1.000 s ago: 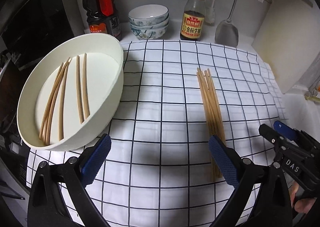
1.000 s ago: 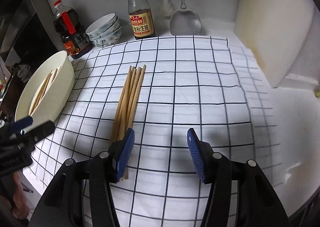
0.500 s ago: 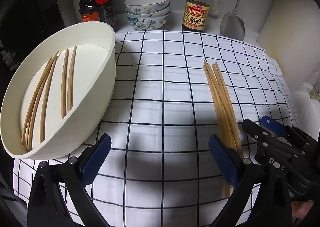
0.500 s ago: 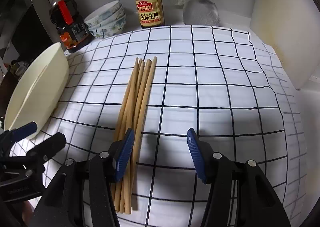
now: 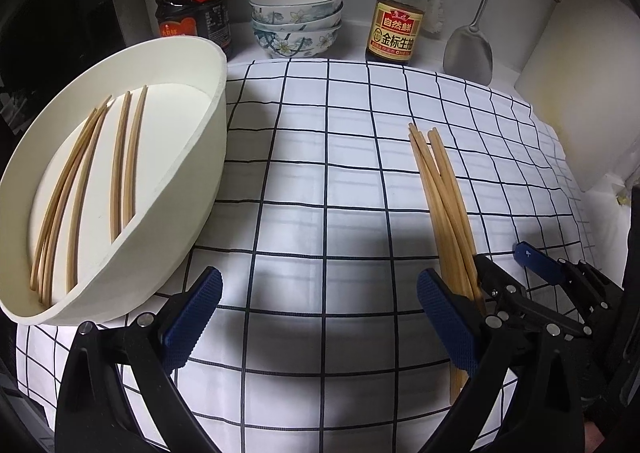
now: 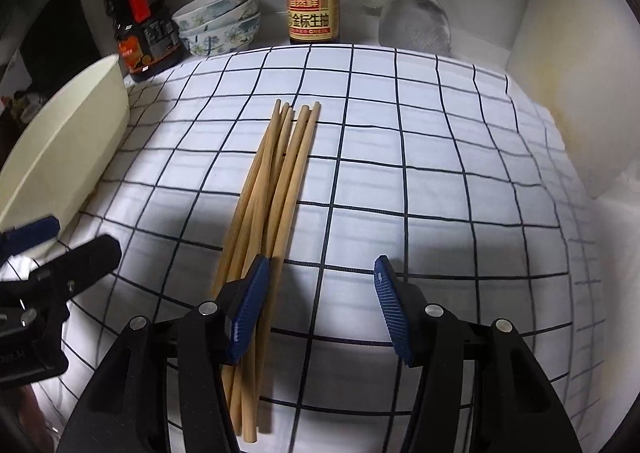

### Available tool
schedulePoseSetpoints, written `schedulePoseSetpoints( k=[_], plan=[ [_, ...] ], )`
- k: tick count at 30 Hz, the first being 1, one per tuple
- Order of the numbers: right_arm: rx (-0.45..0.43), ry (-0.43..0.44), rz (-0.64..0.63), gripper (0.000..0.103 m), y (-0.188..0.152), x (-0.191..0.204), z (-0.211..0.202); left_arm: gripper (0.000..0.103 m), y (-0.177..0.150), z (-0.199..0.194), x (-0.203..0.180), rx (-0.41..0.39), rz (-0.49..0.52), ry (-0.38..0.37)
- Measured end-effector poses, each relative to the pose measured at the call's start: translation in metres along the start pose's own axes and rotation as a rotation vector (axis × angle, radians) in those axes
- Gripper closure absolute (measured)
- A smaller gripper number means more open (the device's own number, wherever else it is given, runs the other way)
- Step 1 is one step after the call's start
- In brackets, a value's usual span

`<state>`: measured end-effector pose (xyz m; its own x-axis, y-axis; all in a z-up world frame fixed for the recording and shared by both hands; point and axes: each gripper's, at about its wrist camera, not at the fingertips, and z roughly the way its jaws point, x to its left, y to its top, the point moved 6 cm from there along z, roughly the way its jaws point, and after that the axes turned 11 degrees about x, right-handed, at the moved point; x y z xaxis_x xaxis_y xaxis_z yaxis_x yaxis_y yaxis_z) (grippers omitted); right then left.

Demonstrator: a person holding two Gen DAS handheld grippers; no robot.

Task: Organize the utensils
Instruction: 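Close the right tool on another wooden chopstick on the cloth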

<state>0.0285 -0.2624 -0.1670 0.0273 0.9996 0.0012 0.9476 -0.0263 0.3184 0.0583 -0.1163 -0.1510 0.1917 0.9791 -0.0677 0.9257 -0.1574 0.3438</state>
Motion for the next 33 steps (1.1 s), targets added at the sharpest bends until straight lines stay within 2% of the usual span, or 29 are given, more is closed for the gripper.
schedulePoseSetpoints(
  k=[3,13,19,24,33],
  plan=[
    [0.023,-0.024,-0.029,0.051,-0.003,0.001,0.004,0.007,0.001,0.002,-0.003,0.003,0.006,-0.001],
    [0.003,-0.024,0.077,0.051,-0.01,-0.039,0.003,0.007,0.004,0.02,-0.024,0.025,0.041,-0.011],
    [-0.003,-0.021,0.098,0.051,-0.016,-0.055,0.0,0.007,0.004,0.031,-0.037,0.041,0.056,-0.006],
    [-0.008,-0.013,0.104,0.051,-0.019,-0.059,-0.002,0.007,0.004,0.04,-0.041,0.046,0.065,0.032],
    [-0.015,-0.004,0.1,0.051,-0.017,-0.057,-0.001,0.006,0.007,0.045,-0.047,0.051,0.088,0.044]
  ],
)
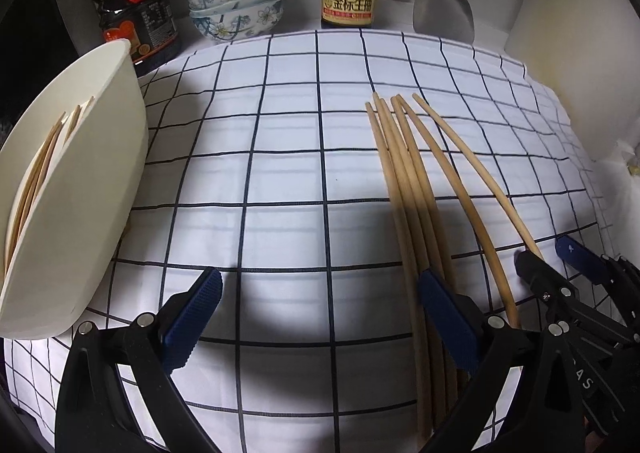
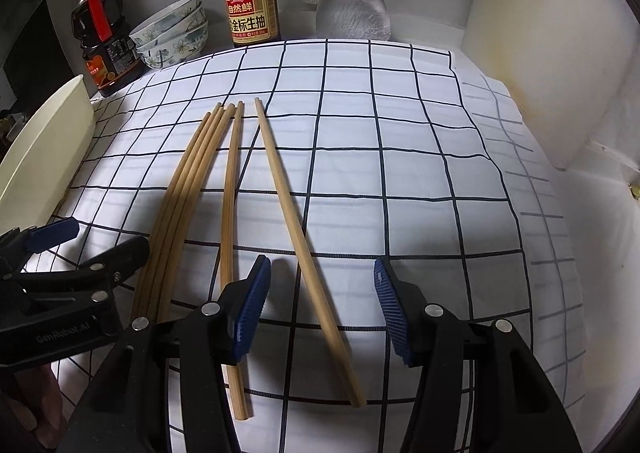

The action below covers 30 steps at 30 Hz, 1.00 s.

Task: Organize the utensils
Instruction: 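Close the right tool on another wooden chopstick on the cloth, then carry the chopstick into the white bowl and open the right tool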

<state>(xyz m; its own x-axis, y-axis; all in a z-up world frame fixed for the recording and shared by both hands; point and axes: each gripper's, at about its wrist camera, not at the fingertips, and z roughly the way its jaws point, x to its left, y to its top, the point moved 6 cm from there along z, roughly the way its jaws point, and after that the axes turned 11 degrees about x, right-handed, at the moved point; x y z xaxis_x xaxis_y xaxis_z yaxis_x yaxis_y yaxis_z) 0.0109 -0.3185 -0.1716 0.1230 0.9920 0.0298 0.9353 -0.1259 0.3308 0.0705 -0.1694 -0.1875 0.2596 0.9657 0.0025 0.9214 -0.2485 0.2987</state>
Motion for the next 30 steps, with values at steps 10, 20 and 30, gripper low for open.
schedulePoseSetpoints(
  k=[10,20,30],
  plan=[
    [-0.005,-0.004,-0.034,0.051,0.013,0.004,0.006,0.012,0.003,0.004,0.006,-0.005,-0.016,0.002],
    [-0.007,0.026,-0.133,0.066,0.033,0.024,0.014,0.061,0.013,-0.003,-0.007,-0.032,0.026,-0.019],
    [0.02,0.047,-0.118,0.097,0.025,0.028,0.008,0.096,0.008,-0.006,-0.004,0.012,0.021,-0.082]
  ],
)
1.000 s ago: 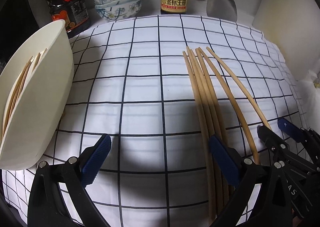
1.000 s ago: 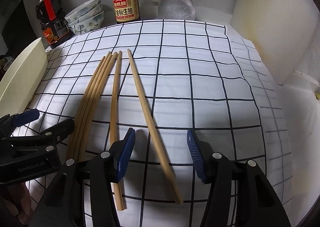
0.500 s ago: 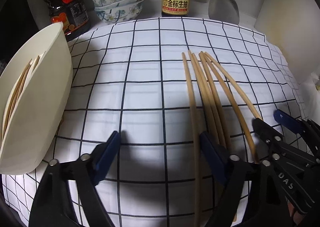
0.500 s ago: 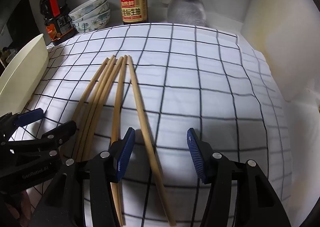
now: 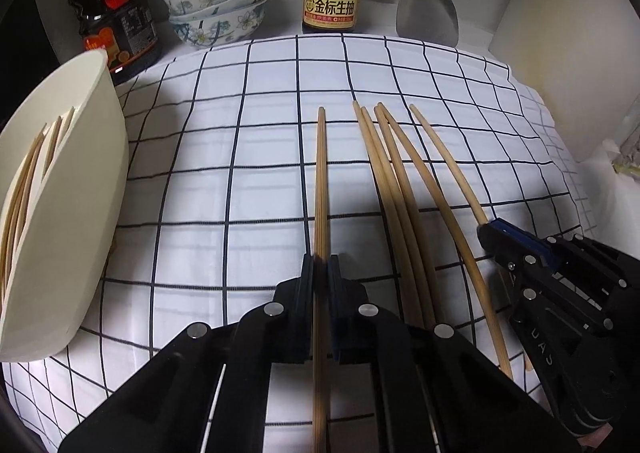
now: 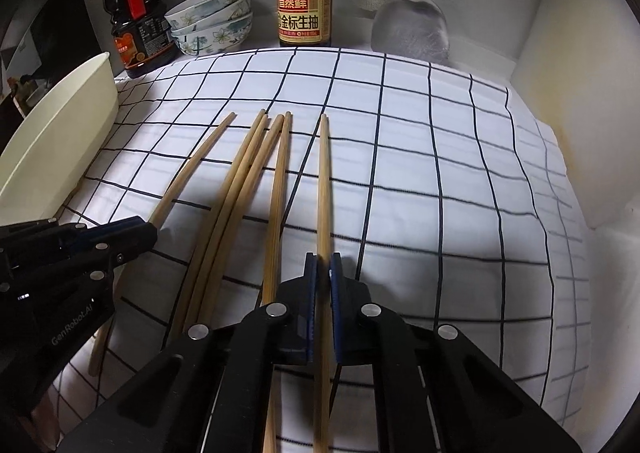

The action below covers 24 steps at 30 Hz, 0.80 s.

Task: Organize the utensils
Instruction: 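Carry the chopstick into the white bowl and open the right tool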

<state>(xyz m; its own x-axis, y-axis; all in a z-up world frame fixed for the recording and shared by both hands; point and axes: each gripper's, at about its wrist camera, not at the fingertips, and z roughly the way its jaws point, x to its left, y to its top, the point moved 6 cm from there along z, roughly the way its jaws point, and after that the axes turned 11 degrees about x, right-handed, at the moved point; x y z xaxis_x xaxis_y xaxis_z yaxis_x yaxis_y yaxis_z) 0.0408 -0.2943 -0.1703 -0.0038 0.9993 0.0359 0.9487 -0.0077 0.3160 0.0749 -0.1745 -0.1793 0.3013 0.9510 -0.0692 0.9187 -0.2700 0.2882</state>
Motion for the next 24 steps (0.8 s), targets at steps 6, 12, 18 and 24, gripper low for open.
schedulePoseSetpoints(
  k=[6,12,18,24],
  plan=[
    [-0.019,0.072,0.079,0.097,-0.009,-0.004,-0.028,0.096,-0.011,-0.024,-0.001,0.015,0.004,-0.03],
    [-0.082,0.136,0.069,0.097,0.003,0.015,-0.071,0.096,-0.014,-0.082,0.013,-0.04,-0.011,-0.034],
    [-0.119,0.174,-0.007,0.096,0.024,0.064,-0.104,0.096,-0.018,-0.135,0.058,-0.11,-0.085,-0.036],
    [-0.154,0.208,-0.026,0.096,0.053,0.138,-0.116,0.096,-0.014,-0.163,0.133,-0.154,-0.11,0.001]
  ],
)
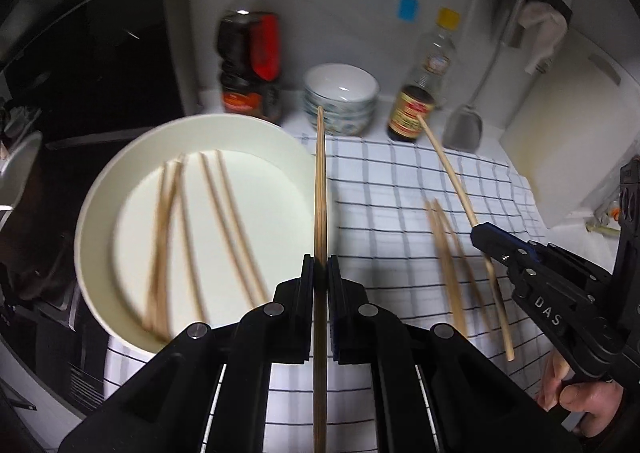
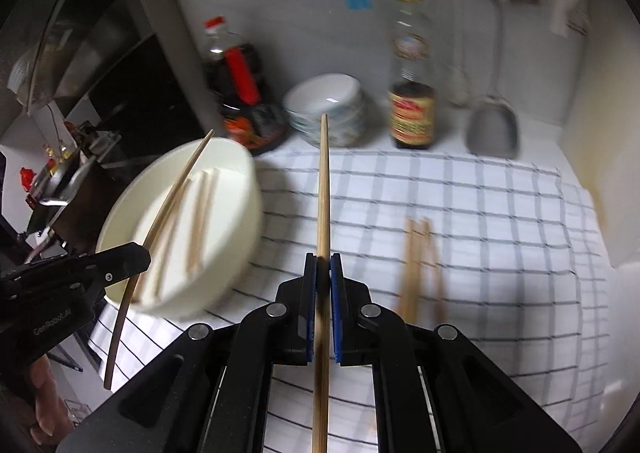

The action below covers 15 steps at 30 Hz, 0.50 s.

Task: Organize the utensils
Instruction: 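Carry the chopstick into the white bowl and open the right tool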

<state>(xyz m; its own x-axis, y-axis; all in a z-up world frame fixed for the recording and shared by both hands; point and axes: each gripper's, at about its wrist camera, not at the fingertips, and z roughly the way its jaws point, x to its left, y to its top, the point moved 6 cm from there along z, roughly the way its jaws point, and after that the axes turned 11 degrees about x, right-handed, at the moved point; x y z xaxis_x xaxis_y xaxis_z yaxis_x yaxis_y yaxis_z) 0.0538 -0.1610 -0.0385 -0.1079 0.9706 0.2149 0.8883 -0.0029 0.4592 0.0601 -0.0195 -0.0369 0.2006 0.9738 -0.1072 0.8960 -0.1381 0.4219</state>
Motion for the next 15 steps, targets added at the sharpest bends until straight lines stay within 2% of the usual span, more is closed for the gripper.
schedulePoseSetpoints(
  k=[4,7,15],
  plan=[
    [0.007,0.009,-0.012,0.096,0.022,0.049,0.024,0.096,0.013,-0.006,0.058,-0.018,-0.019,0.021],
    [0.009,0.022,-0.015,0.096,0.037,0.083,0.041,0.096,0.021,0.005,0.097,-0.002,-0.039,0.018],
    [0.077,0.043,-0.042,0.097,0.059,0.133,0.086,0.096,0.031,0.039,0.147,0.053,-0.085,0.009]
  ],
)
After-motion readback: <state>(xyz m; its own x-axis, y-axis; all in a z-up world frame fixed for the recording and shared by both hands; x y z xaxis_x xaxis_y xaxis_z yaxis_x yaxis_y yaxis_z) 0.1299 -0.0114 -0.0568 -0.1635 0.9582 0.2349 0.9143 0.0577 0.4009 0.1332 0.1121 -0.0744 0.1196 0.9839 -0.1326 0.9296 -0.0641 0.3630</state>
